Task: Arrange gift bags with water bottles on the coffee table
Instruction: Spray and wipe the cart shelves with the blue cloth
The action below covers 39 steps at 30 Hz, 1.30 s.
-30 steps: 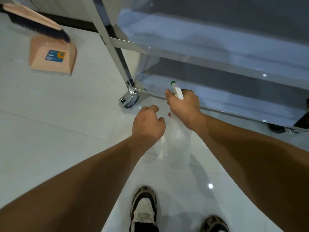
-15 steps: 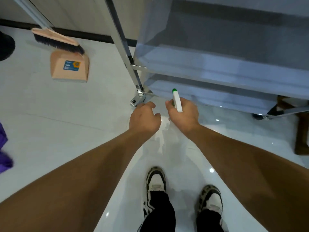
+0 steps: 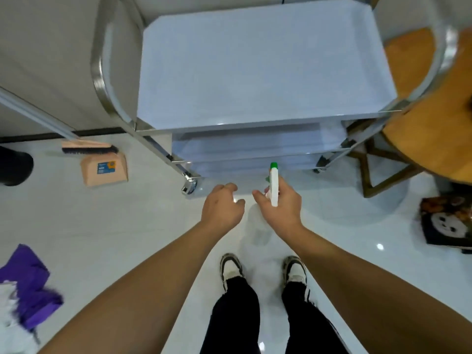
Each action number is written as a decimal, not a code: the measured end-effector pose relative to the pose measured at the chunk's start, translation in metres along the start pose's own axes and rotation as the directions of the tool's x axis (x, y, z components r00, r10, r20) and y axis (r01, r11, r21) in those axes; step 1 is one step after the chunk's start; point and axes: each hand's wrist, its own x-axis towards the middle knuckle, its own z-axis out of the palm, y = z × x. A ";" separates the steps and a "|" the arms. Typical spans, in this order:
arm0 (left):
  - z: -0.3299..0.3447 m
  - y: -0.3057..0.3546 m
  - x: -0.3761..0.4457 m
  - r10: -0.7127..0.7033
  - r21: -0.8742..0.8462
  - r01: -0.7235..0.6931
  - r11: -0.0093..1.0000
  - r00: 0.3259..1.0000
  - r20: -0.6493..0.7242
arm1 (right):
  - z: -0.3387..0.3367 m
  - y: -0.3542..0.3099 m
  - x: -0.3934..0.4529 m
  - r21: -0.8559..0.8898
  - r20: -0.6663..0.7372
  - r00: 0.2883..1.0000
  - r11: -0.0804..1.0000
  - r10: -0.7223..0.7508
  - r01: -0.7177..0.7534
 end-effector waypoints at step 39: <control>0.131 0.607 0.142 0.343 0.226 -0.396 0.890 0.908 0.240 | -0.516 0.058 0.272 -0.091 -0.473 0.872 0.977 0.128 -0.193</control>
